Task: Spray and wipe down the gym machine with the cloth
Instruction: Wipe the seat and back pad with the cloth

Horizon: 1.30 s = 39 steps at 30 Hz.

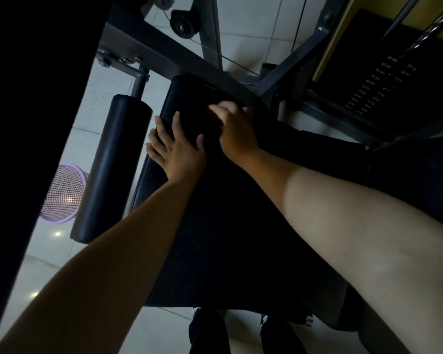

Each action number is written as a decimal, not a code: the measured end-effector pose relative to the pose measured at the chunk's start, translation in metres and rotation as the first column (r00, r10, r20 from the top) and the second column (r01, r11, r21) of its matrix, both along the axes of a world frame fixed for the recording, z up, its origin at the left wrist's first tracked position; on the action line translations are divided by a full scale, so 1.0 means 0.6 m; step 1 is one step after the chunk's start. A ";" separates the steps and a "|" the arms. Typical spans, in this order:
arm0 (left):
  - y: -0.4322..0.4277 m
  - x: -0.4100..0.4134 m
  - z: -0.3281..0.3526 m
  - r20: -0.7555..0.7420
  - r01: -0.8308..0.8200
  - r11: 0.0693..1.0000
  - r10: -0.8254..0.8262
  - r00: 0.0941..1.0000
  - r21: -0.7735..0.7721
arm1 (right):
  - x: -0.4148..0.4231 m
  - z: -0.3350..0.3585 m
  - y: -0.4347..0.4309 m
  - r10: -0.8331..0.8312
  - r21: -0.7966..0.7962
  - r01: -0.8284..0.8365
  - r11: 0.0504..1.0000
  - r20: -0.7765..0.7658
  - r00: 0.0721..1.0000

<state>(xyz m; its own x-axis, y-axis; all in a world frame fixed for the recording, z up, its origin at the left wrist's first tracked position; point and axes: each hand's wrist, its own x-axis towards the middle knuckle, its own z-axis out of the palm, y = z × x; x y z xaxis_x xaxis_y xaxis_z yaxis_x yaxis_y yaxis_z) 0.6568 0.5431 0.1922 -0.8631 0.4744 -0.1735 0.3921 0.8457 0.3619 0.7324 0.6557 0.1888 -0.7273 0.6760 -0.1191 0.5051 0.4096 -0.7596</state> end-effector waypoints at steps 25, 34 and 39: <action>0.003 -0.006 -0.001 0.040 -0.039 0.999 0.038 0.998 0.024 | -0.062 0.042 -0.049 0.060 -0.149 -0.063 0.987 -0.026 0.998; -0.007 0.003 0.016 0.032 -0.021 0.999 0.020 0.999 0.037 | 0.200 -0.033 0.028 -0.278 -0.020 0.303 0.953 0.343 0.897; -0.046 0.013 0.040 0.078 -0.082 0.994 0.076 0.994 0.075 | 0.165 -0.016 -0.019 -0.680 -0.239 0.713 0.659 0.214 0.701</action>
<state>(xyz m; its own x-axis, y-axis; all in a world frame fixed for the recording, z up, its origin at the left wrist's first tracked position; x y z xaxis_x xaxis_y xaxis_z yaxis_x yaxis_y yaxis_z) 0.6646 0.5156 0.2163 -0.8842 0.4200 -0.2045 0.2945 0.8410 0.4539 0.8311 0.6443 0.1790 -0.0304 0.9024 -0.4299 0.6299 -0.3166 -0.7092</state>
